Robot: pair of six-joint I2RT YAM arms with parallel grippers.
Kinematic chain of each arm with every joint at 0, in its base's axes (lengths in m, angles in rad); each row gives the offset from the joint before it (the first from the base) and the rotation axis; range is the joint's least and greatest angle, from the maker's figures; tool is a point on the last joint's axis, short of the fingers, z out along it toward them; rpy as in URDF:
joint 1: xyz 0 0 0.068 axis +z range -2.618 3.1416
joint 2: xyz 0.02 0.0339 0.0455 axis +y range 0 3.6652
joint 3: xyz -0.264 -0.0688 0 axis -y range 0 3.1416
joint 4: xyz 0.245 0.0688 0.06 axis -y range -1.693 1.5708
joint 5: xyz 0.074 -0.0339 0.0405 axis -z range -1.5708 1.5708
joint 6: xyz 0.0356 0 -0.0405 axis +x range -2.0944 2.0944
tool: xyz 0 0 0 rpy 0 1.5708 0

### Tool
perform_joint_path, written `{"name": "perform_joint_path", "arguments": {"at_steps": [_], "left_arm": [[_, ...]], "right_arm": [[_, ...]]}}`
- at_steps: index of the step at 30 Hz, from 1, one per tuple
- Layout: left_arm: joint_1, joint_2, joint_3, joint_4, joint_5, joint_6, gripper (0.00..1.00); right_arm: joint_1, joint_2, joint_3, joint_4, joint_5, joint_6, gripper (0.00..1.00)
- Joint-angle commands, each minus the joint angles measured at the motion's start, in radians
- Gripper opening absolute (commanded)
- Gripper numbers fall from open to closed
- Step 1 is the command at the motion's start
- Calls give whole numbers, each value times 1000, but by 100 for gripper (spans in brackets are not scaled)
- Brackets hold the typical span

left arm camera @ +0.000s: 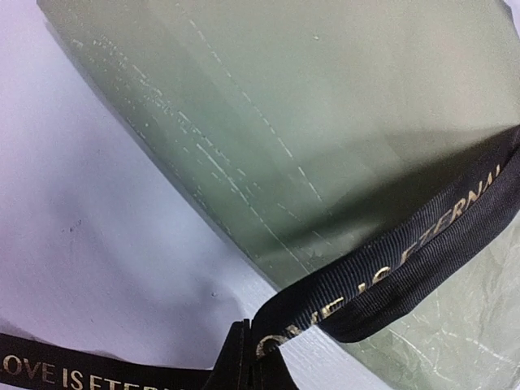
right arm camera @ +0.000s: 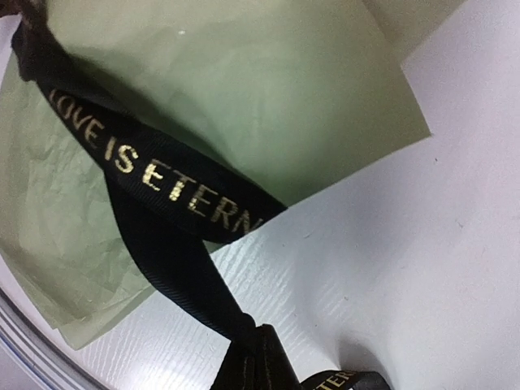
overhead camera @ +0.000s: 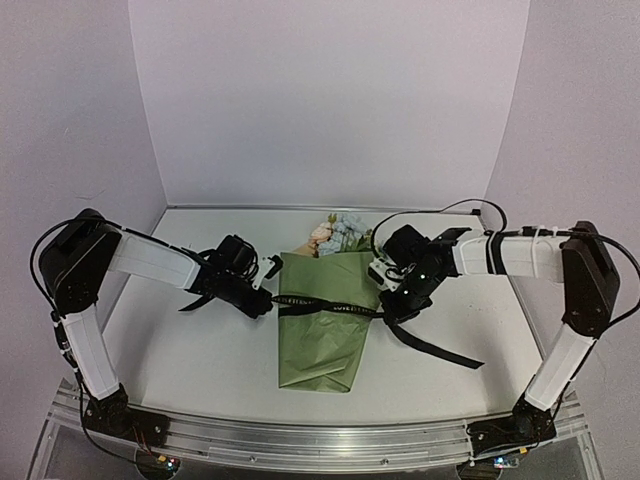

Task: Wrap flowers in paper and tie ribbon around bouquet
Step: Tie the ribbon around the folded bouquet.

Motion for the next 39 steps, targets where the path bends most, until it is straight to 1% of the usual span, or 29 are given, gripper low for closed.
{"name": "perform_joint_path", "arguments": {"at_steps": [1, 4, 8, 11, 13, 14, 15, 18, 22, 25, 30, 39], "left_arm": [[2, -26, 0, -4, 56, -145, 0], [4, -28, 6, -13, 39, -190, 0], [15, -26, 5, -33, 32, -231, 0], [64, -50, -32, -27, 20, -311, 0], [127, -80, -73, -22, 33, -389, 0], [176, -102, -102, -21, 49, -426, 0], [230, -122, -131, -26, 53, -451, 0], [345, -189, -191, -63, 30, -513, 0], [443, -226, -230, -114, -50, -560, 0], [501, -242, -261, -105, -52, -596, 0], [548, -243, -277, -106, -67, -605, 0], [578, -283, -274, -150, -121, -586, 0]], "right_arm": [[5, 46, 91, -170, 73, 136, 0], [5, 77, 141, -221, 75, 187, 0], [4, 97, 152, -223, 101, 218, 0], [-9, 92, 141, -222, 192, 268, 0], [-38, 65, 89, -216, 249, 311, 0], [-59, 40, 63, -203, 285, 340, 0], [-78, 14, 7, -185, 315, 366, 0], [-165, -90, -146, -101, 365, 457, 0], [-250, -211, -301, -64, 394, 520, 0], [-296, -280, -369, -63, 397, 530, 0], [-333, -356, -434, -64, 383, 528, 0], [-363, -441, -496, -90, 397, 536, 0]]}}
